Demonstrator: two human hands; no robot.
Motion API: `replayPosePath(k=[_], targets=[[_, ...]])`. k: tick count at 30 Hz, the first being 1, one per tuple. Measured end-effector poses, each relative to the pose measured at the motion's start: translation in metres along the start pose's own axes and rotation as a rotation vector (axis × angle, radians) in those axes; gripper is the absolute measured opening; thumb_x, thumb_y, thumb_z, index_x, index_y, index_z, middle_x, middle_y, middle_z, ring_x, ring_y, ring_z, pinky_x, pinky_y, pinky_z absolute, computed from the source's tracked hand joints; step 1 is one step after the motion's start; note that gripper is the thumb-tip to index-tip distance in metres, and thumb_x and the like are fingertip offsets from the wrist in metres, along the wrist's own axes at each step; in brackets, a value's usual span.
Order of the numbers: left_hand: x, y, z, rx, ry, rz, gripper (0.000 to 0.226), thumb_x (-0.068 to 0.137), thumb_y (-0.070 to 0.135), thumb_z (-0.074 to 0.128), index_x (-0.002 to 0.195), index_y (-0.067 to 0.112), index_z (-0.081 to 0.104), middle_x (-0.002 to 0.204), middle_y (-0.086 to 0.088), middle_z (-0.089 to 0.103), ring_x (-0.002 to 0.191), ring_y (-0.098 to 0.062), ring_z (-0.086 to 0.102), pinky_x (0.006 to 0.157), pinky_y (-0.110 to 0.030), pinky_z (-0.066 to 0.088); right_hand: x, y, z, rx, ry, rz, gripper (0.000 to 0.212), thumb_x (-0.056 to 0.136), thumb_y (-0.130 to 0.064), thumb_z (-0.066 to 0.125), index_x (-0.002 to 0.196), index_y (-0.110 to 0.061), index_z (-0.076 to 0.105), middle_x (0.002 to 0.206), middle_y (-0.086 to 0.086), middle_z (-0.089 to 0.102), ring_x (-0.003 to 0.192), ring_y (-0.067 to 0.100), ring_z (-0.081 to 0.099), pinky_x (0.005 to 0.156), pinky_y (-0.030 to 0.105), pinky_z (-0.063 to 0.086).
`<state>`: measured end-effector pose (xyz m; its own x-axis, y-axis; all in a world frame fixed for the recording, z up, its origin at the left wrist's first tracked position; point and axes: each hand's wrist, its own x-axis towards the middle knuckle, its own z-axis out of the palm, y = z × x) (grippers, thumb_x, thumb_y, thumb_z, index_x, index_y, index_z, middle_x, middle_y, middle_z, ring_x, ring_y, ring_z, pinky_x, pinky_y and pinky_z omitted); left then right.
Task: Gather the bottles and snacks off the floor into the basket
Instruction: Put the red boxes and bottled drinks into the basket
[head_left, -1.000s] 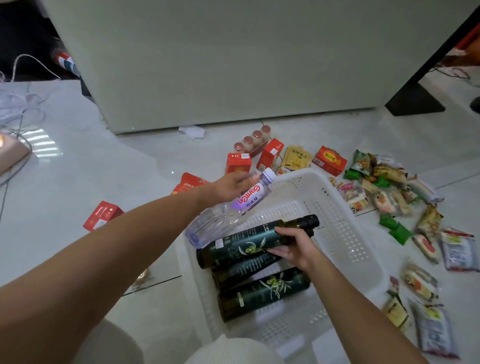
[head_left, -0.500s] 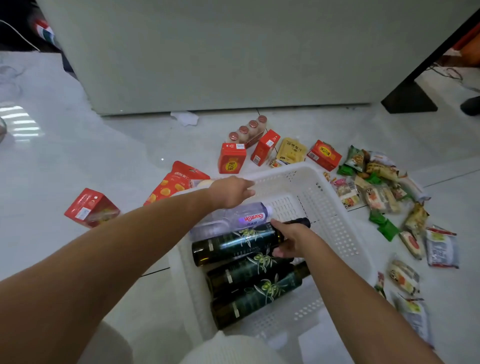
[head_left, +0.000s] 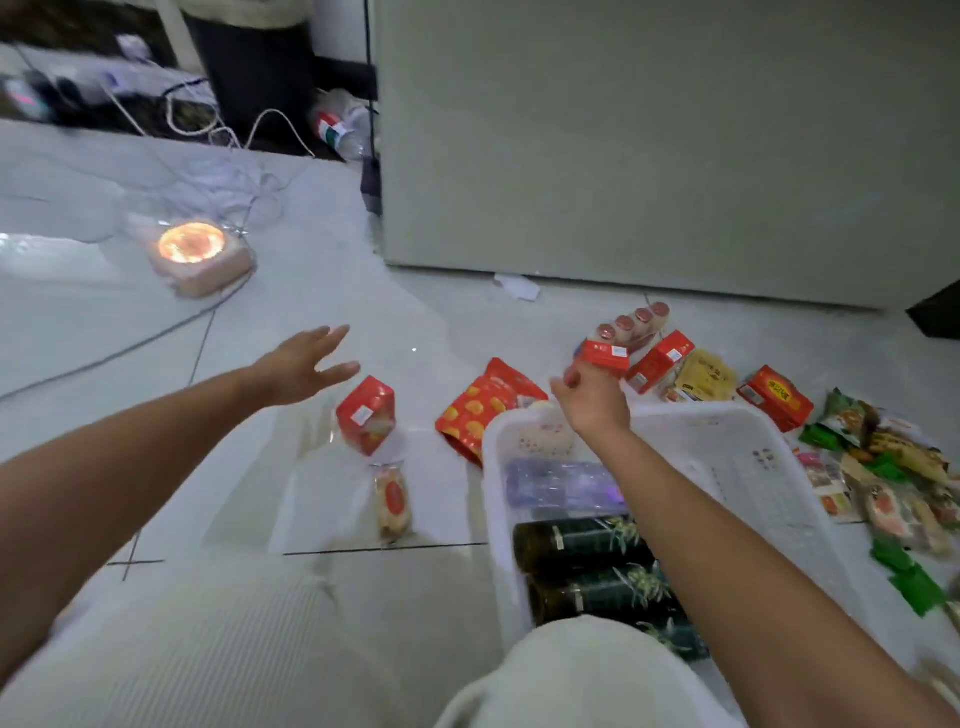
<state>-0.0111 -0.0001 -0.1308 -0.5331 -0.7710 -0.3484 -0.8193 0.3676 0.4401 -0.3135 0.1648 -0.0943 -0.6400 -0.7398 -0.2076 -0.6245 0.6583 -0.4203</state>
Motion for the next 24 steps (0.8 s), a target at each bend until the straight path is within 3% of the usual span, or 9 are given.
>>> replayPosePath(k=[2,5,7,10,13,16,20,22,24], targets=[[-0.025,-0.032,0.020,-0.047,-0.065,-0.061,0.078,0.091,0.050,0.048,0.152,0.020,0.009,0.159,-0.012,0.012,0.146,-0.026,0.011,0.119,-0.038,0.010,-0.008,-0.035,0.030,0.049,-0.041,-0.159,0.026,0.088,-0.028,0.058,0.105,-0.010,0.061,0.106,0.009,0.065,0.097,0.025,0.062,0.078,0.032,0.046],[-0.049,-0.044,0.044,-0.073,-0.117,0.002,0.090,0.086,0.053,0.055,0.152,0.022,0.002,0.160,-0.008,0.007,0.147,-0.022,0.008,0.118,-0.036,0.011,-0.029,-0.075,0.076,0.116,-0.160,-0.306,0.034,0.084,-0.025,0.063,0.115,-0.013,0.057,0.115,0.007,0.061,0.095,0.021,0.060,0.083,0.033,0.047],[-0.054,-0.037,0.051,-0.170,-0.015,0.097,0.099,0.080,0.047,0.066,0.152,0.022,0.002,0.160,-0.003,0.009,0.146,-0.020,0.012,0.117,-0.036,0.018,-0.046,-0.090,0.105,0.150,-0.299,-0.295,0.048,0.082,-0.030,0.066,0.124,-0.013,0.050,0.120,0.005,0.057,0.098,0.021,0.059,0.083,0.034,0.049],[-0.048,-0.017,0.054,-0.321,0.083,0.205,0.109,0.072,0.037,0.078,0.151,0.023,0.003,0.160,0.000,0.010,0.145,-0.019,0.016,0.115,-0.035,0.025,-0.067,-0.096,0.137,0.147,-0.469,-0.257,0.058,0.078,-0.027,0.071,0.127,-0.012,0.046,0.123,0.006,0.054,0.103,0.019,0.057,0.074,0.024,0.047],[-0.034,-0.003,0.059,-0.284,0.024,0.269,0.108,0.072,0.034,0.078,0.151,0.030,0.003,0.160,0.003,0.005,0.145,-0.017,0.017,0.110,-0.033,0.031,-0.069,-0.090,0.152,0.082,-0.550,-0.221,0.066,0.077,-0.025,0.073,0.132,-0.010,0.040,0.130,0.010,0.049,0.116,0.026,0.053,0.087,0.033,0.047],[-0.021,0.000,0.068,-0.187,-0.015,0.274,0.098,0.078,0.036,0.073,0.151,0.029,0.008,0.160,0.008,-0.004,0.144,-0.016,0.020,0.108,-0.035,0.037,-0.049,-0.078,0.145,-0.038,-0.499,-0.150,0.084,0.077,-0.030,0.074,0.144,-0.009,0.028,0.145,0.013,0.035,0.132,0.030,0.039,0.105,0.037,0.038],[-0.009,0.005,0.083,-0.190,-0.011,0.243,0.085,0.087,0.035,0.063,0.150,0.030,0.007,0.160,0.007,-0.007,0.137,-0.026,0.035,0.101,-0.039,0.044,-0.027,-0.066,0.136,-0.116,-0.367,-0.035,0.082,0.079,-0.030,0.071,0.145,-0.012,0.025,0.148,0.012,0.027,0.137,0.033,0.027,0.110,0.040,0.029],[-0.006,0.004,0.087,-0.207,0.044,0.224,0.072,0.092,0.035,0.056,0.149,0.032,0.013,0.158,-0.001,0.008,0.128,-0.031,0.045,0.094,-0.037,0.046,-0.024,-0.066,0.141,-0.193,-0.302,-0.001,0.078,0.083,-0.036,0.066,0.143,-0.009,0.025,0.150,0.014,0.021,0.138,0.036,0.019,0.112,0.042,0.023],[-0.005,0.002,0.091,-0.232,0.110,0.226,0.059,0.095,0.036,0.049,0.145,0.032,0.020,0.146,-0.007,0.028,0.112,-0.031,0.054,0.082,-0.032,0.048,-0.024,-0.065,0.145,-0.222,-0.259,0.097,0.076,0.091,-0.043,0.053,0.147,-0.007,0.015,0.156,0.017,0.004,0.143,0.038,0.005,0.117,0.045,0.014]])
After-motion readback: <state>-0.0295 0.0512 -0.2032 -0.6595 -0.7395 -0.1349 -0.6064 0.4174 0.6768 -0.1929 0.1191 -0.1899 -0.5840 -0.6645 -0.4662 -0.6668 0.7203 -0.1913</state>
